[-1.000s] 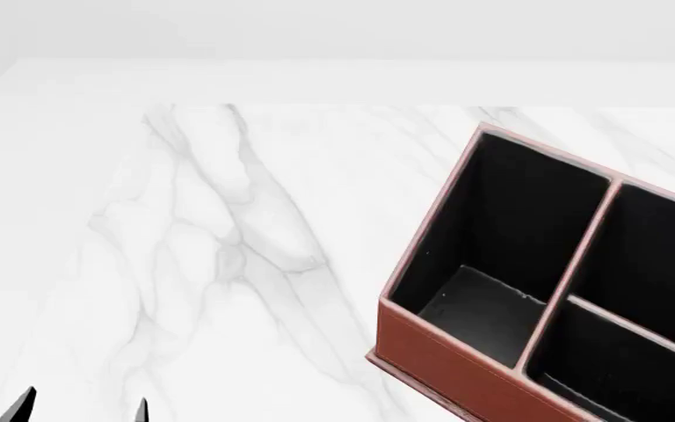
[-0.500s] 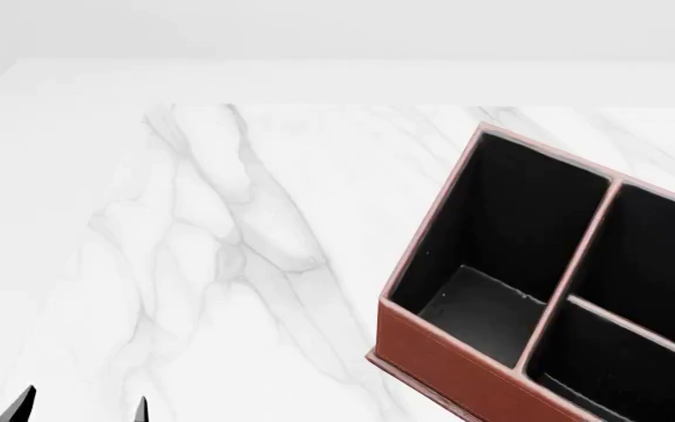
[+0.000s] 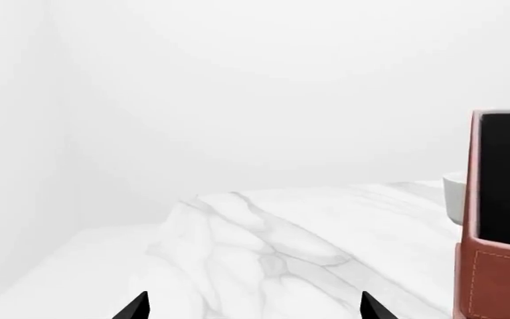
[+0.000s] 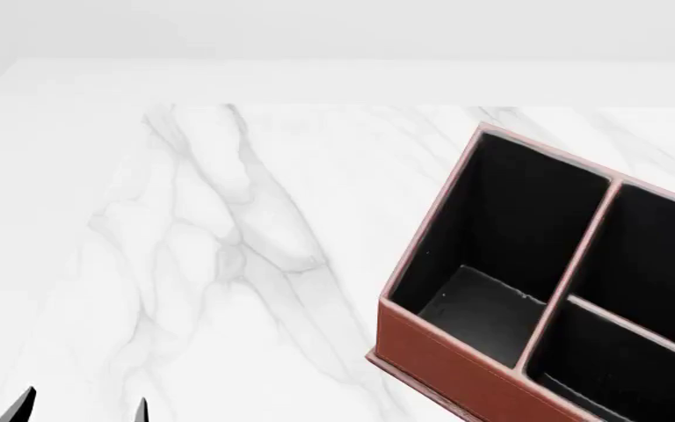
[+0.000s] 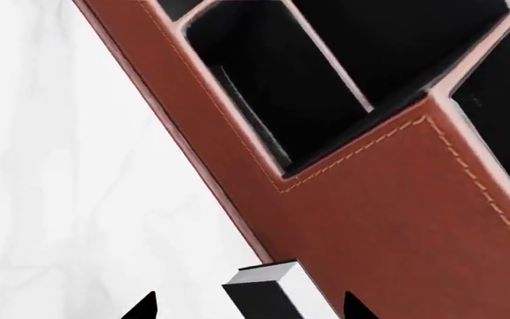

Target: Pick up the book and place it in the left compartment of the caddy.

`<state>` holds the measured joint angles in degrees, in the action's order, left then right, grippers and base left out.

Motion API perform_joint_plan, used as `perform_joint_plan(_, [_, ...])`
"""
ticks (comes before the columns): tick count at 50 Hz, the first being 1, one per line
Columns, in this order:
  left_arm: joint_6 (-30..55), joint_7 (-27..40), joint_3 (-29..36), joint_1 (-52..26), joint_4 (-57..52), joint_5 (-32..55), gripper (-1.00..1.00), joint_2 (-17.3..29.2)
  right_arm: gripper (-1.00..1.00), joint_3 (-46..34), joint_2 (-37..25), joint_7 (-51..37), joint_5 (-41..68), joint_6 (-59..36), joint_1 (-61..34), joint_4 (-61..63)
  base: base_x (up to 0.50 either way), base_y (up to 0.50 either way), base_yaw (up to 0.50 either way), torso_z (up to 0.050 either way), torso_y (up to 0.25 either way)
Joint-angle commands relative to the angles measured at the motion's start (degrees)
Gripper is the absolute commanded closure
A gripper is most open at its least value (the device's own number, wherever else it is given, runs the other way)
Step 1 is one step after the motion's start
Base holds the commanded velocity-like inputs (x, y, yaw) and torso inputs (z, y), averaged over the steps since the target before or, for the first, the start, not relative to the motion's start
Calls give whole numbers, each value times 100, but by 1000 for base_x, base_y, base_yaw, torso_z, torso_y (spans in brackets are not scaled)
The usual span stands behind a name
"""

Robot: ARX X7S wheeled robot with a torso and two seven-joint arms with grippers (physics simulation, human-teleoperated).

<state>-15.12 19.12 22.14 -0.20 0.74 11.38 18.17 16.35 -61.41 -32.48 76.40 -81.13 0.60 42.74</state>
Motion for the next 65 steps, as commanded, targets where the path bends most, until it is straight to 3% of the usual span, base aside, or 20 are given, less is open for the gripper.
perform_joint_plan(1, [9, 28, 17, 9, -18, -6, -100, 12, -100, -368, -388, 431, -133, 61, -248, -161, 0, 0, 0, 0, 0])
perform_joint_plan(15, [17, 45, 33, -10, -14, 11, -100, 20, -100, -1912, -461, 1193, -964, 148, -1336, -620, 0, 0, 0, 0, 0])
perform_joint_plan(25, [-3, 47, 38, -34, 30, 28, -100, 24, -100, -2486, -460, 1491, -1405, 290, -1488, -846, 0, 0, 0, 0, 0])
perform_joint_plan(42, [10, 74, 58, -45, 23, 35, -100, 42, -100, -2508, -732, 1708, -1527, 667, -899, -1016, 0, 0, 0, 0, 0])
perform_joint_plan(65, [-11, 103, 104, -43, 43, 10, -100, 60, -100, -1475, -1309, 1470, -1001, 988, 315, -811, 0, 0, 0, 0, 0])
